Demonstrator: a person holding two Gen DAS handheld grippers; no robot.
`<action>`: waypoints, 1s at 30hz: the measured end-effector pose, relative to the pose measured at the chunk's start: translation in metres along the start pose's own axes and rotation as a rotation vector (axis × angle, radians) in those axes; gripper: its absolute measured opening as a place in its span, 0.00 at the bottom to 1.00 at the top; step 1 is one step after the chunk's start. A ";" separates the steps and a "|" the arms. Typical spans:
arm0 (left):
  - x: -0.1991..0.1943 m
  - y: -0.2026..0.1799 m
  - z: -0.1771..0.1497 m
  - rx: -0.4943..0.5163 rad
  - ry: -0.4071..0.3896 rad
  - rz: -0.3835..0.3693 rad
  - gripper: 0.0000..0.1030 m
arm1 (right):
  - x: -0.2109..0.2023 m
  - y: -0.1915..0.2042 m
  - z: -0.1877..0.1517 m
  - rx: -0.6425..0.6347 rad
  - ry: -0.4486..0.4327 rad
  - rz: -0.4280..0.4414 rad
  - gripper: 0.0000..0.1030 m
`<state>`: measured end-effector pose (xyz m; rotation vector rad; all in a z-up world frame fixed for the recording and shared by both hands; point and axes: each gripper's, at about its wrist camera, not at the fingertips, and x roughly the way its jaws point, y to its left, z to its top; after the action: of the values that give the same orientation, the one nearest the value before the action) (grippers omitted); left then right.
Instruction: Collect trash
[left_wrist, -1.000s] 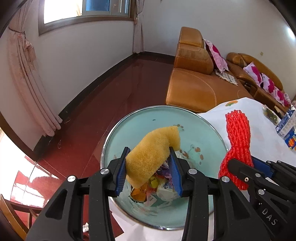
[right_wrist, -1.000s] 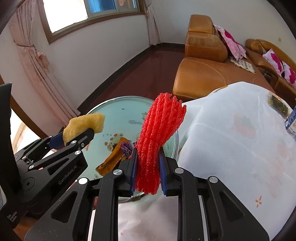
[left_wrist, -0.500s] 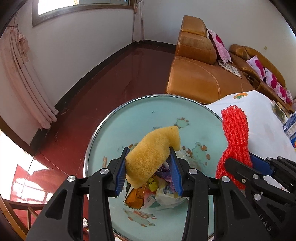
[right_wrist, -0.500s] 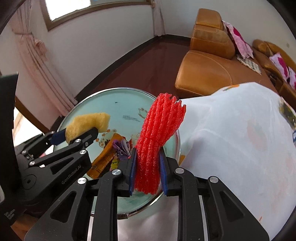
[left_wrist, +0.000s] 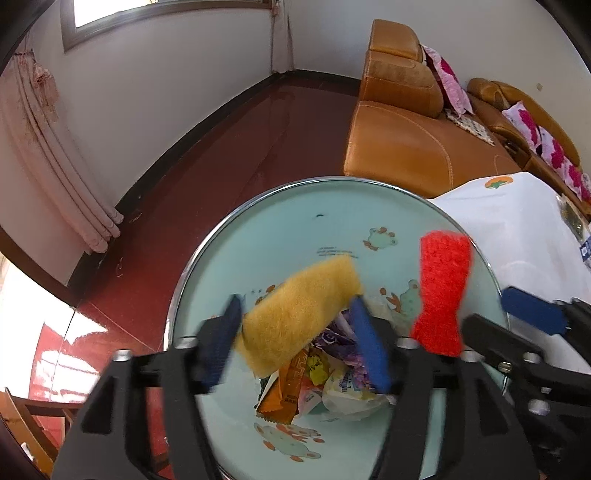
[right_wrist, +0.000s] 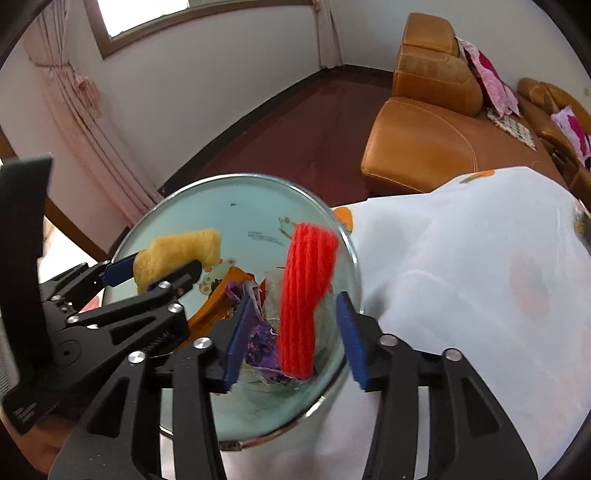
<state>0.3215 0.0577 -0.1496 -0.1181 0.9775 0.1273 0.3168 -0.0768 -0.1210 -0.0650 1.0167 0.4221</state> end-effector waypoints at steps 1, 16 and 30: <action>0.000 0.000 0.000 -0.006 0.001 0.000 0.69 | -0.004 -0.004 0.000 0.016 -0.005 0.011 0.51; -0.049 0.003 -0.031 -0.023 -0.023 0.085 0.93 | -0.085 -0.032 -0.039 0.281 -0.241 -0.073 0.84; -0.135 0.018 -0.100 -0.031 -0.134 0.113 0.94 | -0.120 0.005 -0.104 0.296 -0.227 -0.068 0.87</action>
<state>0.1628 0.0523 -0.0935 -0.0815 0.8490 0.2516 0.1760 -0.1351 -0.0751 0.2092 0.8410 0.2079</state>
